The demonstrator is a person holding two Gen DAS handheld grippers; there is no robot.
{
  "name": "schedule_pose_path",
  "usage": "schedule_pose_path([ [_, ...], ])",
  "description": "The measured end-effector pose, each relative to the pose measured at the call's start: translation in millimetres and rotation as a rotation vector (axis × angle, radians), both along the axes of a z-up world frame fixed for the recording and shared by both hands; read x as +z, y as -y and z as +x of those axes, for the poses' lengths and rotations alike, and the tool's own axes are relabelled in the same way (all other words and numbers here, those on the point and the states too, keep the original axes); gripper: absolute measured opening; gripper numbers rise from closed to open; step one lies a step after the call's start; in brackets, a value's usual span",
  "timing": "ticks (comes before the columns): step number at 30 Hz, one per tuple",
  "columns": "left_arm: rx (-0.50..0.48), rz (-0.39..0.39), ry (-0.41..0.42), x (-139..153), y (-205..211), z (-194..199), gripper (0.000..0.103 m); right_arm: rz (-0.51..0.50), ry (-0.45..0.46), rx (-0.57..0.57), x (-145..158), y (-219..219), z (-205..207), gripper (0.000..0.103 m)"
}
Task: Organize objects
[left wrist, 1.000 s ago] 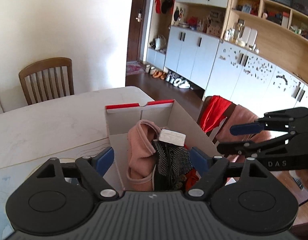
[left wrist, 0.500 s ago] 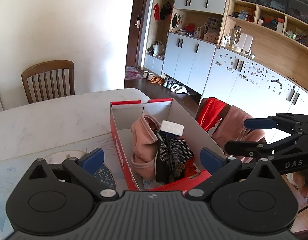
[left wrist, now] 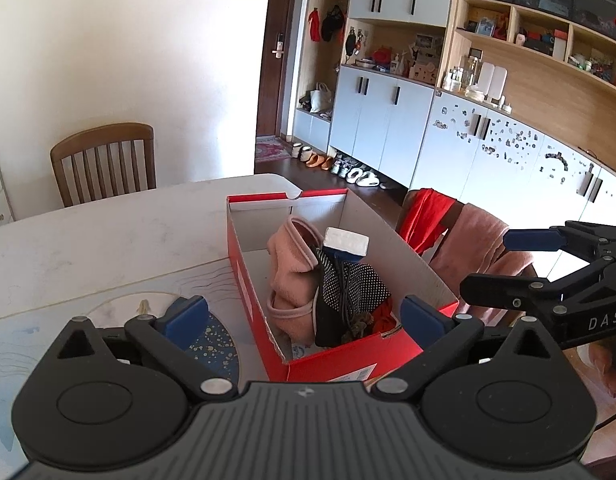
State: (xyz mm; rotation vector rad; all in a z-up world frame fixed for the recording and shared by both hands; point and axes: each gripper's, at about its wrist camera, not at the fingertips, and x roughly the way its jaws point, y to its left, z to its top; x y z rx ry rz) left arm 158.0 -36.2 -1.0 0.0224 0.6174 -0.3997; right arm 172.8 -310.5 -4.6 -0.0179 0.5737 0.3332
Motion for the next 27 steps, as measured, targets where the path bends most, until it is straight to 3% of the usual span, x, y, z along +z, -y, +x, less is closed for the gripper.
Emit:
schedule_pose_path([
  [15, 0.010, 0.043, 0.031, 1.0, 1.9, -3.8, 0.103, -0.005, -0.006, -0.023, -2.6, 0.7, -5.0, 0.102],
  [27, -0.001, 0.040, 0.008, -1.7, -0.5, 0.1, 0.103, -0.010, -0.020, -0.038, -4.0, 1.2, -5.3, 0.102],
])
